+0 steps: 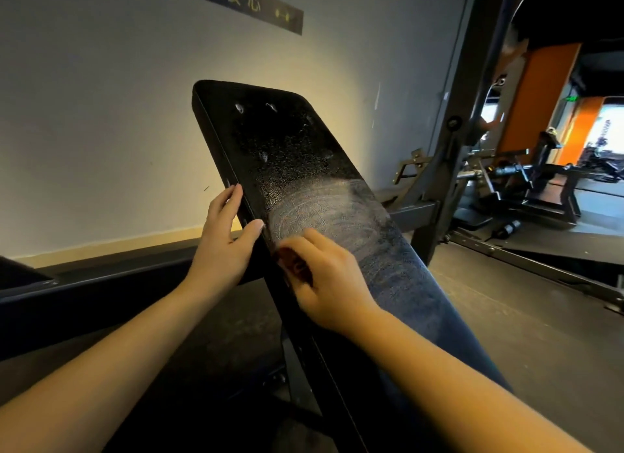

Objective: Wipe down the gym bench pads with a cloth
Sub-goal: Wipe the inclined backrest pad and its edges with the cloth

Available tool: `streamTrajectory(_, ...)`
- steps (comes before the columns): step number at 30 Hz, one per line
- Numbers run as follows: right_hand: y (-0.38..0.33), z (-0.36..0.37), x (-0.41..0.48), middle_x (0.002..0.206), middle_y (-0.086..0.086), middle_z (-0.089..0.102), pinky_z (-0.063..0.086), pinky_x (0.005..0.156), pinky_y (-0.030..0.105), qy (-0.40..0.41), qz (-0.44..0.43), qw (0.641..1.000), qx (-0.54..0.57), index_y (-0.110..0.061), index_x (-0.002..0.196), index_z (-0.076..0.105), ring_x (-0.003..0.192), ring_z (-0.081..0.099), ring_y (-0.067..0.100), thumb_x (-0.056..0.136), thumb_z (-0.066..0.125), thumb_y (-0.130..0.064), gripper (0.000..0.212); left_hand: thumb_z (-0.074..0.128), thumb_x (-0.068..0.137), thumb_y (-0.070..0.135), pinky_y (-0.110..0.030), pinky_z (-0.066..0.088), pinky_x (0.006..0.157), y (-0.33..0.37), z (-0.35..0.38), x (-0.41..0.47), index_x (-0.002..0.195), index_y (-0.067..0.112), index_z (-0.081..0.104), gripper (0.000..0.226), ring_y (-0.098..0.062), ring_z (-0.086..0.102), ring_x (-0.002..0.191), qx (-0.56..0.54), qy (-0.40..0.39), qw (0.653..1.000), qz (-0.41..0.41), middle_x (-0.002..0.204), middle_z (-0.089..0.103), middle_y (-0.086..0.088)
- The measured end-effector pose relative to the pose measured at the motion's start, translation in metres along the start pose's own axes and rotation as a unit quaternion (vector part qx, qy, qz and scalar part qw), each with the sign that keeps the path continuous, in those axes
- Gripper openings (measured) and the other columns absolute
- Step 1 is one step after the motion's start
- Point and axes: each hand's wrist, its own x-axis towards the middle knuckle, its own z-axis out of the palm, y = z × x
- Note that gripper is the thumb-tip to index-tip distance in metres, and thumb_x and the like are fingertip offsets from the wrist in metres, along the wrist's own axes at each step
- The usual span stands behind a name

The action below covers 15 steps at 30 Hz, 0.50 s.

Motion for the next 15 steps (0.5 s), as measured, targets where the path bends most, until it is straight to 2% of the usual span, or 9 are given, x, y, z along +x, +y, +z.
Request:
streamTrajectory(2, 0.032, -0.023, -0.035, 0.100, -0.001, 0.063, 0.051, 0.071, 0.034, 0.006, 0.024, 0.999, -0.034, -0.018, 0.112, 0.066, 0.089, 0.063, 0.023, 0.089, 0.066, -0.019, 0.023, 0.055, 0.104, 0.027, 0.005, 0.018, 0.098, 0.002, -0.002, -0.009, 0.159, 0.024, 0.032, 0.060, 0.010, 0.022, 0.139, 0.001, 0.003, 1.000, 0.004, 0.161, 0.027, 0.015)
streamTrajectory(4, 0.084, -0.044, -0.043, 0.103, 0.002, 0.067, 0.053, 0.075, 0.038, 0.027, 0.146, 0.983, -0.111, -0.019, 0.109, 0.067, 0.095, 0.066, 0.029, 0.092, 0.061, -0.024, 0.018, 0.056, 0.104, 0.026, -0.006, 0.020, 0.109, 0.004, -0.003, -0.023, 0.158, 0.023, 0.034, 0.059, 0.009, 0.023, 0.142, 0.003, -0.005, 1.000, 0.010, 0.160, 0.029, 0.017)
streamTrajectory(6, 0.125, -0.056, -0.031, 0.109, 0.010, 0.068, 0.053, 0.079, 0.043, 0.041, 0.299, 0.941, -0.152, -0.017, 0.109, 0.065, 0.100, 0.065, 0.037, 0.094, 0.058, -0.025, 0.018, 0.062, 0.100, 0.028, -0.011, 0.021, 0.113, 0.008, -0.004, -0.039, 0.158, 0.023, 0.034, 0.065, 0.006, 0.023, 0.144, 0.012, -0.024, 1.000, 0.007, 0.160, 0.028, 0.018)
streamTrajectory(8, 0.124, -0.051, -0.014, 0.113, 0.013, 0.067, 0.053, 0.081, 0.045, 0.054, 0.348, 0.923, -0.156, -0.015, 0.109, 0.062, 0.101, 0.065, 0.040, 0.094, 0.057, -0.023, 0.018, 0.070, 0.093, 0.037, -0.024, 0.019, 0.120, 0.011, -0.003, -0.055, 0.159, 0.023, 0.032, 0.078, 0.002, 0.022, 0.147, 0.024, -0.055, 0.998, 0.004, 0.161, 0.025, 0.019)
streamTrajectory(10, 0.085, -0.030, -0.003, 0.112, 0.009, 0.065, 0.053, 0.083, 0.042, 0.059, 0.303, 0.944, -0.121, -0.016, 0.110, 0.062, 0.101, 0.064, 0.033, 0.093, 0.058, -0.018, 0.017, 0.073, 0.081, 0.053, -0.029, 0.016, 0.122, 0.013, -0.001, -0.067, 0.160, 0.025, 0.030, 0.094, 0.001, 0.019, 0.150, 0.030, -0.080, 0.996, 0.007, 0.162, 0.022, 0.022)
streamTrajectory(13, 0.015, -0.015, -0.039, 0.104, 0.004, 0.062, 0.052, 0.081, 0.038, -0.014, 0.081, 0.997, -0.014, -0.015, 0.113, 0.065, 0.095, 0.060, 0.026, 0.085, 0.061, -0.012, 0.028, 0.069, 0.072, 0.055, -0.029, 0.015, 0.123, 0.013, 0.001, -0.078, 0.160, 0.026, 0.027, 0.102, 0.005, 0.015, 0.150, 0.027, -0.094, 0.995, 0.005, 0.164, 0.017, 0.024)
streamTrajectory(14, 0.009, -0.020, -0.060, 0.103, 0.004, 0.061, 0.052, 0.079, 0.035, -0.046, 0.019, 0.999, 0.004, -0.014, 0.115, 0.065, 0.093, 0.060, 0.026, 0.084, 0.062, -0.012, 0.031, 0.068, 0.071, 0.054, -0.030, 0.014, 0.124, 0.012, 0.001, -0.079, 0.161, 0.027, 0.024, 0.103, 0.006, 0.012, 0.151, 0.024, -0.102, 0.994, 0.001, 0.165, 0.014, 0.025)
streamTrajectory(15, 0.018, -0.028, -0.077, 0.102, 0.004, 0.061, 0.051, 0.078, 0.033, -0.059, -0.007, 0.998, 0.008, -0.014, 0.117, 0.065, 0.092, 0.061, 0.025, 0.086, 0.064, -0.014, 0.031, 0.069, 0.071, 0.054, -0.030, 0.012, 0.124, 0.012, 0.001, -0.080, 0.162, 0.029, 0.020, 0.106, 0.007, 0.009, 0.151, 0.026, -0.114, 0.993, -0.003, 0.165, 0.009, 0.027)
